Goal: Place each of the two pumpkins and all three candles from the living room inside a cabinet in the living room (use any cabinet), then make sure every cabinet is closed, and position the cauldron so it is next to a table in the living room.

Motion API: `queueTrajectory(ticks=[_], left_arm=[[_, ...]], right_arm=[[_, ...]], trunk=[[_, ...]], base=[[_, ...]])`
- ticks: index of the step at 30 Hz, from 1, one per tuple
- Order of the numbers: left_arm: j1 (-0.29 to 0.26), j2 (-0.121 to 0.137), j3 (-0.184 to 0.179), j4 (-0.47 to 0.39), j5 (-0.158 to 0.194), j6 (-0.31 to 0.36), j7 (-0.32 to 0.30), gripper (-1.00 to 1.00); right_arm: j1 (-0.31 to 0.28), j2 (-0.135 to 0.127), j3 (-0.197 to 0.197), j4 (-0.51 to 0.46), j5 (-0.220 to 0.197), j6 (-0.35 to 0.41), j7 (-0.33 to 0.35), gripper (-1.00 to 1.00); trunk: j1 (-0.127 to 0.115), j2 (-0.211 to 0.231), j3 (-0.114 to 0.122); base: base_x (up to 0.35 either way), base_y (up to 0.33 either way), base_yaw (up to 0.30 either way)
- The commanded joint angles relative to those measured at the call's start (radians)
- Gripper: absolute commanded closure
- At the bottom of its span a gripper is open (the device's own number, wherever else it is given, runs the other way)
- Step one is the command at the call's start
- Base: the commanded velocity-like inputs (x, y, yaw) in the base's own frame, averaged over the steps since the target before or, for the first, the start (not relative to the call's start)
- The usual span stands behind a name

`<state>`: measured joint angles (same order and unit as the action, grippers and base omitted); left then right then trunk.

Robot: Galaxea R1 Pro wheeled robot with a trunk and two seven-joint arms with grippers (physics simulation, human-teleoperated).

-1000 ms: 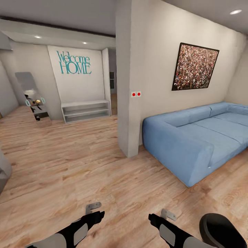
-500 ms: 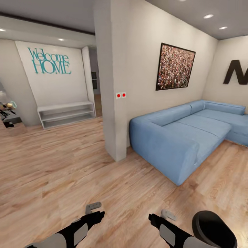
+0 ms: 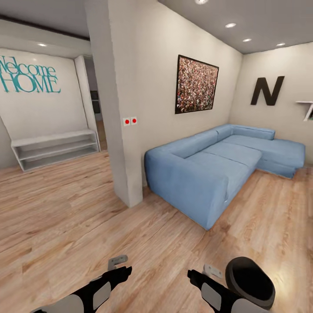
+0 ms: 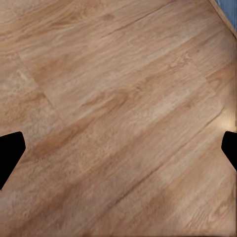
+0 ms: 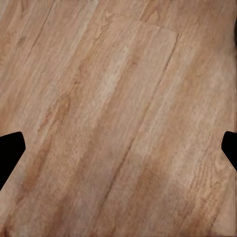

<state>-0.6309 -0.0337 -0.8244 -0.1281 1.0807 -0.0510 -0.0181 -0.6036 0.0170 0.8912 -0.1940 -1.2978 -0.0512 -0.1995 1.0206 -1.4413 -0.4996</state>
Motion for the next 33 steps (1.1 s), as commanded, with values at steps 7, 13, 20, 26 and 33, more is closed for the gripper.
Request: queueTrajectory(ticks=[7, 13, 20, 26, 33], left_arm=[[-0.001, 0.0, -0.009, 0.001, 0.01, -0.006, -0.004, -1.0], [-0.001, 0.0, -0.007, 0.001, 0.011, -0.004, -0.006, -1.0], [-0.001, 0.001, -0.001, 0.001, 0.013, -0.003, -0.006, -1.0], [-0.001, 0.001, 0.001, 0.001, 0.013, -0.003, -0.005, -1.0], [-0.001, 0.002, 0.001, 0.001, 0.013, -0.003, -0.005, -1.0]], right_arm=[[-0.001, -0.003, 0.008, -0.001, -0.012, -0.004, -0.005, -1.0], [-0.001, -0.013, 0.007, -0.001, -0.018, -0.003, -0.006, -1.0], [-0.001, -0.037, 0.006, -0.001, -0.076, 0.0, -0.006, -1.0], [-0.001, -0.044, 0.006, -0.001, -0.08, 0.003, -0.007, -1.0], [-0.001, -0.043, 0.006, 0.028, -0.081, 0.004, -0.006, -1.0]], trunk=[[0.0, -0.001, -0.001], [0.0, -0.001, -0.001], [0.0, -0.001, -0.001], [-0.012, 0.02, 0.008], [-0.038, 0.069, 0.03]], base=[[0.001, 0.0, -0.297], [0.0, 0.0, -0.297], [0.0, 0.0, -0.297], [0.0, 0.0, -0.297], [0.0, 0.0, -0.297]])
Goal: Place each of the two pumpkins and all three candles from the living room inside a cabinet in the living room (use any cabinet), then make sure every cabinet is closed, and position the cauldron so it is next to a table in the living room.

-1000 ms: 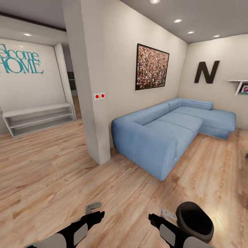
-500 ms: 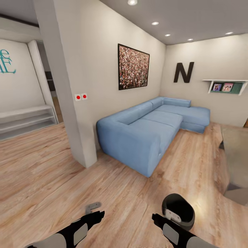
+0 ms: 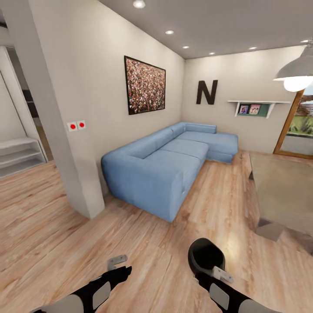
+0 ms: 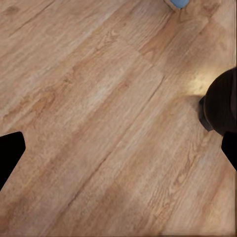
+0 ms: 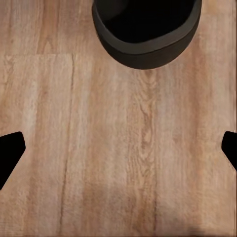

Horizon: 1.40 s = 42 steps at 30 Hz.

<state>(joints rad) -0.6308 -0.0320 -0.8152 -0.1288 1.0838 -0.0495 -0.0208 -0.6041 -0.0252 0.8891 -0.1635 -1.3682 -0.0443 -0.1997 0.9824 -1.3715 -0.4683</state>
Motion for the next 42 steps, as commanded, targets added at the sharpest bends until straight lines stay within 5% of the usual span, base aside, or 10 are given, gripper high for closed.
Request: queueTrajectory(ticks=[1, 27, 42], left_arm=[[-0.001, 0.0, -0.009, 0.002, 0.01, -0.004, -0.002, -1.0], [-0.001, 0.003, -0.009, 0.002, 0.01, -0.004, -0.009, -1.0], [-0.001, 0.004, -0.012, 0.002, 0.008, -0.004, -0.012, -1.0]], right_arm=[[0.0, -0.001, 0.008, -0.002, -0.011, -0.003, -0.006, -1.0], [0.0, -0.001, 0.008, 0.002, -0.011, -0.003, -0.006, -1.0], [0.0, -0.001, 0.008, 0.002, -0.011, -0.004, -0.006, -1.0]], trunk=[[-0.004, 0.007, 0.002], [-0.104, 0.189, 0.079], [-0.104, 0.189, 0.072]], base=[[0.0, 0.0, -0.297], [0.0, 0.0, -0.293], [0.059, 0.012, -0.278]])
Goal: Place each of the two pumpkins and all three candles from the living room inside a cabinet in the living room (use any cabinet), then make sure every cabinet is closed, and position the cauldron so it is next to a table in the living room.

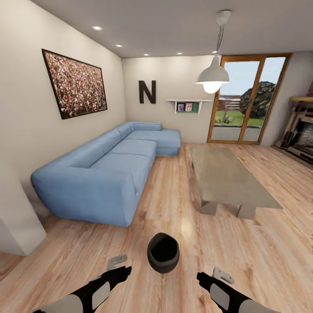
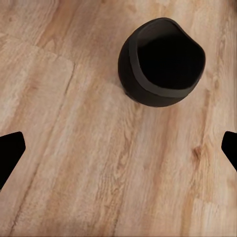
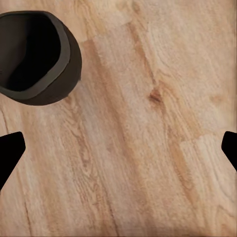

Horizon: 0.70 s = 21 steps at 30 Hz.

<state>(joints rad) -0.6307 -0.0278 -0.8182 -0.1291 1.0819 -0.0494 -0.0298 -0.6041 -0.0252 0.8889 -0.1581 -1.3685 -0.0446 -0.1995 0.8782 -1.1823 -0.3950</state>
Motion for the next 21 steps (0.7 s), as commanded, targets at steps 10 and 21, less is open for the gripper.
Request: queueTrajectory(ticks=[10, 21], left_arm=[[-0.001, 0.0, -0.01, 0.002, 0.009, -0.004, -0.002, -1.0], [-0.001, 0.001, -0.01, 0.002, 0.009, -0.004, -0.002, -1.0]], right_arm=[[0.0, -0.001, 0.01, -0.003, -0.002, -0.007, -0.005, -1.0], [0.0, 0.0, 0.009, -0.004, -0.005, -0.005, -0.005, -1.0]], trunk=[[0.0, -0.001, -0.002], [0.0, -0.001, -0.002]], base=[[0.324, 0.006, -0.034], [0.325, 0.006, -0.01]])
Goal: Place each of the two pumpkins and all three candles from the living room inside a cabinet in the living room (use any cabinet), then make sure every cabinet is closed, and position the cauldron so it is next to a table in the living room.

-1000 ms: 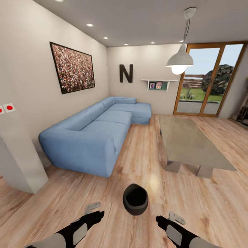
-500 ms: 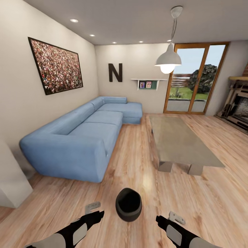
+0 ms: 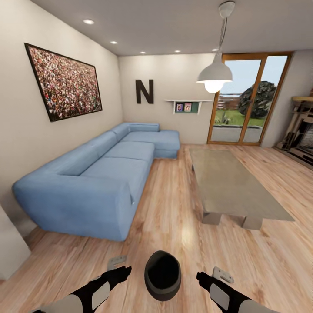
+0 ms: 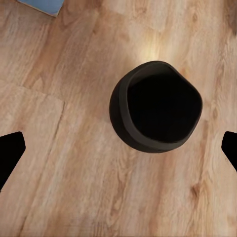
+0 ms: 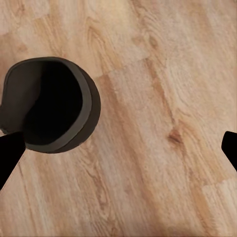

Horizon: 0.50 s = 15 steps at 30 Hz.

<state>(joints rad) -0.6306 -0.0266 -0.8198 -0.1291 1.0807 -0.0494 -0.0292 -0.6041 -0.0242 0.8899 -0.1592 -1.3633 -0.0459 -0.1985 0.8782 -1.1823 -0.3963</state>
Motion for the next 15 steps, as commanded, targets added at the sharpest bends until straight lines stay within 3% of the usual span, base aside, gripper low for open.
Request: queueTrajectory(ticks=[1, 11, 15], left_arm=[[-0.001, 0.0, -0.009, 0.002, 0.011, -0.004, -0.003, -1.0], [-0.001, 0.001, -0.008, 0.002, 0.01, -0.004, -0.003, -1.0], [-0.001, 0.001, -0.008, 0.002, 0.011, -0.004, -0.003, -1.0]], right_arm=[[0.0, -0.001, 0.008, -0.004, -0.011, -0.003, -0.006, -1.0], [0.0, 0.0, 0.008, -0.005, -0.014, -0.002, -0.006, -1.0], [0.0, 0.0, 0.009, -0.005, -0.01, -0.003, -0.007, -1.0]], trunk=[[0.001, -0.001, -0.001], [0.001, -0.001, -0.001], [0.001, -0.001, -0.001]], base=[[0.259, 0.07, -0.158], [0.235, 0.121, -0.264], [0.229, 0.131, -0.096]])
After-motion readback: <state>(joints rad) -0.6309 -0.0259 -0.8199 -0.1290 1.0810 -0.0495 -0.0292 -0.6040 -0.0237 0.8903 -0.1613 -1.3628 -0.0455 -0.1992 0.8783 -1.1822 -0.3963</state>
